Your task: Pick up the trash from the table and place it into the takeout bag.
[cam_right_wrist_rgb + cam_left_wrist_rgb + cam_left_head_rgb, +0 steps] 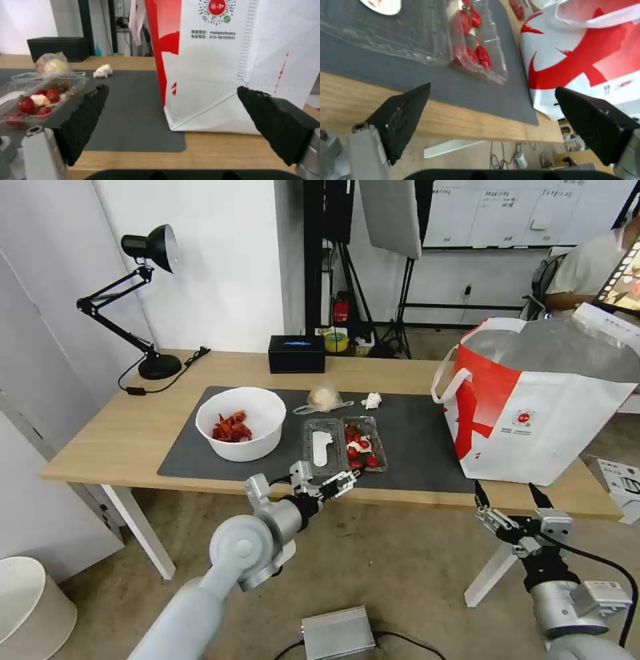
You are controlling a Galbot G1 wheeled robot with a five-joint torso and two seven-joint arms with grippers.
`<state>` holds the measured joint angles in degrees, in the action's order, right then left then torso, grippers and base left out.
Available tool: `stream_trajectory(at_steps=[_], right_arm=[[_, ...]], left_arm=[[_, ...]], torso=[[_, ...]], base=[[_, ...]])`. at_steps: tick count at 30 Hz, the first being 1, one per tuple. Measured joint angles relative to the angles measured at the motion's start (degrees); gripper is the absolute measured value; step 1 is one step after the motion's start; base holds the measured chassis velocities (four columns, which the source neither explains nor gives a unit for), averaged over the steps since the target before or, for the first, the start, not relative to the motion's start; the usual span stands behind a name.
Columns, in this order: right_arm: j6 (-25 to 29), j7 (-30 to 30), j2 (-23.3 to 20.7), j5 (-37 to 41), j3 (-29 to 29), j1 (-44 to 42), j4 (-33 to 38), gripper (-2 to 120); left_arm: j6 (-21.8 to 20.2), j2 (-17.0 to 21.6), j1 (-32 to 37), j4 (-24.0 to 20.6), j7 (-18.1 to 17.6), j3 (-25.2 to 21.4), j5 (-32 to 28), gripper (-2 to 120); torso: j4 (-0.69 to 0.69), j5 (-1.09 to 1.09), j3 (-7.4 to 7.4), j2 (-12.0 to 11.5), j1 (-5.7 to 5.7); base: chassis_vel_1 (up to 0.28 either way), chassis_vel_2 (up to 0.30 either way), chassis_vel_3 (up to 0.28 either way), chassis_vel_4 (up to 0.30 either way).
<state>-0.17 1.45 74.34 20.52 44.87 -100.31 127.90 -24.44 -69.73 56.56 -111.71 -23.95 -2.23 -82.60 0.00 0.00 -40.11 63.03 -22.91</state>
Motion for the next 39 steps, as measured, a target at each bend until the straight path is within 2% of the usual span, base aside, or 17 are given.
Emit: stream_trajectory(at_steps=[17, 25, 31, 38, 39], right_arm=[[0.03, 0.86, -0.11, 0.41, -0.01, 1.26, -2.17, 95], [0.13, 0.87, -0.11, 0.45, -0.07, 1.65, -3.20, 94], [0.29, 0.87, -0.07, 0.48, -0.31, 1.93, -3.80, 93], [0.73, 0.58, 0.10, 0.48, -0.43, 2.02, -4.21, 92], [0.86, 0.48, 0.13, 0.48, -0.43, 2.00, -4.26, 90]], left_arm=[[1.22, -2.80, -3.84, 6.54, 0.00, -0.33, -0.28, 100], [2.53, -3.25, -4.72, 8.04, 0.31, -0.32, 1.19, 100], [3.21, -3.10, -4.72, 8.21, 0.85, -0.98, 2.52, 100], [4.13, -3.28, -4.49, 8.42, 1.49, -1.16, 3.52, 100], [4.36, -3.39, -4.49, 8.43, 1.49, -1.20, 3.63, 100]], torso=[[0.00, 0.00, 0.01, 0.01, 0.01], [-0.03, -0.01, 0.02, 0.01, 0.01], [0.02, 0.00, -0.01, -0.01, -0.01], [0.01, 0.00, -0.01, 0.00, 0.00], [0.01, 0.00, -0.01, -0.01, 0.00]], base=[[0.000, 0.000, 0.000, 0.000], [0.000, 0.000, 0.000, 0.000], [0.000, 0.000, 0.000, 0.000], [0.000, 0.000, 0.000, 0.000], [0.000, 0.000, 0.000, 0.000]])
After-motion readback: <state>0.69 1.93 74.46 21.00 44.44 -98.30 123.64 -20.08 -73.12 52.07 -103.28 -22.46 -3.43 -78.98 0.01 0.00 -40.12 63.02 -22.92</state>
